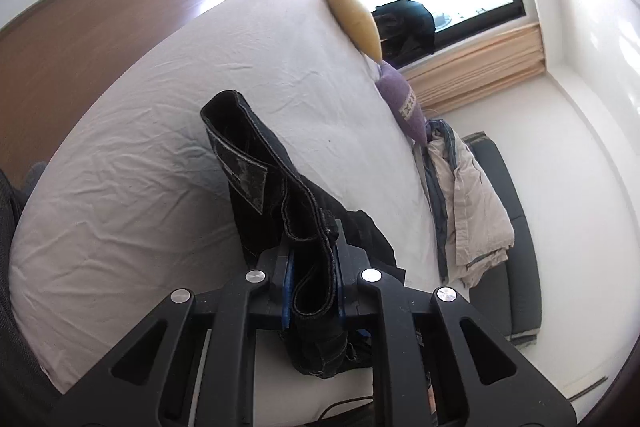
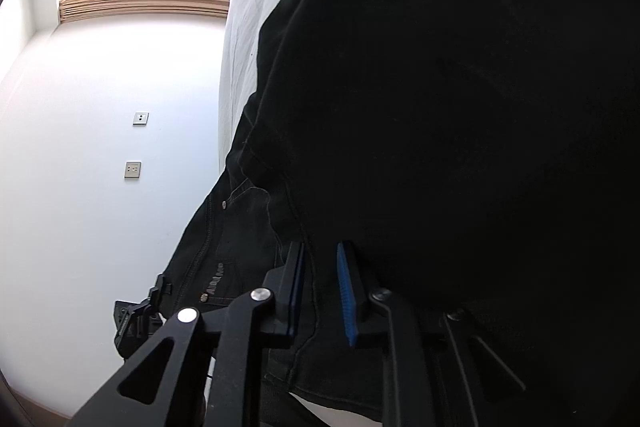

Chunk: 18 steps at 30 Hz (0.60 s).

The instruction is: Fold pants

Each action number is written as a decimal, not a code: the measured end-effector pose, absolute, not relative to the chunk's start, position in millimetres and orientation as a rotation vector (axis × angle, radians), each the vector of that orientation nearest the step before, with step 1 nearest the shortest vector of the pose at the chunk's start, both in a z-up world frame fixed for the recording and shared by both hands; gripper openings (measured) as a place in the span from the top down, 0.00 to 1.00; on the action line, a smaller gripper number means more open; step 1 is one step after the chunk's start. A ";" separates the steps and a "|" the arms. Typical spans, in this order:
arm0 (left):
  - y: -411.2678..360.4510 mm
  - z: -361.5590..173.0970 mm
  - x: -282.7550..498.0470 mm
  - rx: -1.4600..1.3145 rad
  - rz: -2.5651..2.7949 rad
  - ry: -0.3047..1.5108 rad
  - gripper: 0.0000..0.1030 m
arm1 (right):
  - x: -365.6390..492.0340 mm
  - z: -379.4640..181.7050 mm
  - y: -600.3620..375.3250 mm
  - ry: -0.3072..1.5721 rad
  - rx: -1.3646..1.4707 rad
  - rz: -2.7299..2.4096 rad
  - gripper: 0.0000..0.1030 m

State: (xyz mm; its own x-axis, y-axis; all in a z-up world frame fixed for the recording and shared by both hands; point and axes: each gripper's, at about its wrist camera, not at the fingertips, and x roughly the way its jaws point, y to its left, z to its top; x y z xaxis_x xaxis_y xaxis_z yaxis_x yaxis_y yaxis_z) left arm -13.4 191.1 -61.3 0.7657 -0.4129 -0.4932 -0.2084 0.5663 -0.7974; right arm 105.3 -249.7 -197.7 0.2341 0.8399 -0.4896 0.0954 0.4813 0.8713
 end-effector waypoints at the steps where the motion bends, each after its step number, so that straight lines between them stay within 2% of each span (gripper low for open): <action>1: 182.0 -51.2 -9.8 -0.955 -0.153 0.715 0.87 | 105.0 -199.1 -250.4 1.246 0.955 0.632 0.93; 5: 132.3 -9.4 13.9 -0.805 -0.243 0.721 0.87 | 104.3 -199.0 -253.3 1.239 0.947 0.642 0.92; 6: 114.6 0.4 22.0 -0.759 -0.271 0.728 0.87 | 104.6 -195.1 -255.7 1.237 0.953 0.644 0.78; 7: 96.8 8.3 29.0 -0.711 -0.297 0.732 0.87 | 104.0 -188.3 -261.0 1.212 0.975 0.649 0.54; 9: 54.2 20.3 40.1 -0.595 -0.347 0.749 0.87 | 103.2 -167.8 -278.5 1.112 1.029 0.669 0.30; 12: -13.4 16.6 58.1 -0.470 -0.426 0.810 0.87 | 108.1 -134.8 -303.2 1.040 1.018 0.713 0.26; 15: -72.7 -9.7 70.1 -0.364 -0.469 0.885 0.87 | 113.6 -107.8 -321.6 1.018 0.969 0.778 0.17; 18: -118.4 -31.1 73.2 -0.274 -0.513 0.935 0.87 | 113.7 -98.3 -336.7 1.027 0.913 0.813 0.16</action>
